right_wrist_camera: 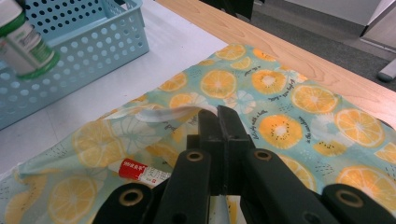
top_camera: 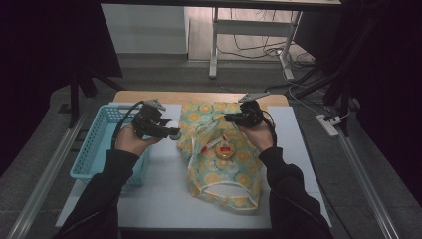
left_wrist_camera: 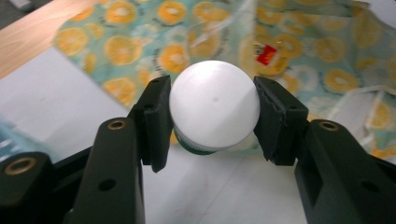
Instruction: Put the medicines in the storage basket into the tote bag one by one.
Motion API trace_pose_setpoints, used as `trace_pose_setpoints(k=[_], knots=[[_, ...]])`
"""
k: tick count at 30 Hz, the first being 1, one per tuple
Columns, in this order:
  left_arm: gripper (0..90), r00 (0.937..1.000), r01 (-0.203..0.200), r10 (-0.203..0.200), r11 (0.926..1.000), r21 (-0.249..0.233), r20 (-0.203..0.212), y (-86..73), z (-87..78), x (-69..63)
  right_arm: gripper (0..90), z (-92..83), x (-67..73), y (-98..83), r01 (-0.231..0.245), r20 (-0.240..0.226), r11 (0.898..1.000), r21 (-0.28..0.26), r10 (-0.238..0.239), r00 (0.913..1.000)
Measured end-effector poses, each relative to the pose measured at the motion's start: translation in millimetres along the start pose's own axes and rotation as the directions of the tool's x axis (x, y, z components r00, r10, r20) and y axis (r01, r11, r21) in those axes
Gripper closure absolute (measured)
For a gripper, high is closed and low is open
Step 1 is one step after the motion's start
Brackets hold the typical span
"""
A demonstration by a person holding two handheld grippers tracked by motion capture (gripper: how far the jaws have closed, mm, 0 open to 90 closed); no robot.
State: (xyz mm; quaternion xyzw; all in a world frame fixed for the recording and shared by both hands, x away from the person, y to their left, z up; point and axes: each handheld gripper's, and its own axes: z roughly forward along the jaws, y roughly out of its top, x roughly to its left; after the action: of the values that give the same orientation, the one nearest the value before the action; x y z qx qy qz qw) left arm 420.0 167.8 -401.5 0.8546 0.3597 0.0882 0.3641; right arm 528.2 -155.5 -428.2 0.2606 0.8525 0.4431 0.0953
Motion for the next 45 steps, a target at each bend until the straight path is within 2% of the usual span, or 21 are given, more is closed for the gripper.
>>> trace_pose_setpoints(k=[8,16,20,24,31,36,45], knots=[[50.5,0.9969,-0.059,0.059,0.9983,-0.001,0.052,12.6,18.4,-25.2,90.0,0.2,-0.8,-1.5,-0.003,0.000,1.000,-0.001,0.003,1.0000],[50.4,0.9914,-0.090,0.091,0.9959,-0.011,0.094,24.9,34.4,-40.2,90.0,0.9,-0.4,-1.5,-0.004,-0.002,1.000,0.001,0.004,1.0000],[50.5,0.9873,-0.118,0.117,0.9930,0.000,0.107,31.1,45.8,-47.8,90.0,1.0,-0.4,-1.3,-0.004,-0.001,1.000,0.000,0.004,1.0000],[50.4,0.9842,-0.130,0.128,0.9916,0.003,0.122,37.8,58.2,-54.5,90.0,0.9,-0.4,-1.1,-0.002,-0.001,1.000,-0.003,0.002,1.0000],[50.4,0.9812,-0.162,0.159,0.9866,0.022,0.110,49.9,82.6,-62.6,90.0,0.8,-1.1,-0.8,-0.012,-0.011,1.000,-0.011,0.012,0.9999],[50.4,0.9833,-0.158,0.154,0.9869,0.034,0.097,56.1,101.2,-62.6,90.0,0.2,-1.7,-0.6,-0.013,-0.010,1.000,-0.014,0.013,0.9999],[50.4,0.9826,-0.170,0.165,0.9842,0.050,0.085,65.0,129.9,-64.7,90.0,1.2,-4.4,-2.0,-0.017,-0.005,1.000,-0.011,0.017,0.9998]])
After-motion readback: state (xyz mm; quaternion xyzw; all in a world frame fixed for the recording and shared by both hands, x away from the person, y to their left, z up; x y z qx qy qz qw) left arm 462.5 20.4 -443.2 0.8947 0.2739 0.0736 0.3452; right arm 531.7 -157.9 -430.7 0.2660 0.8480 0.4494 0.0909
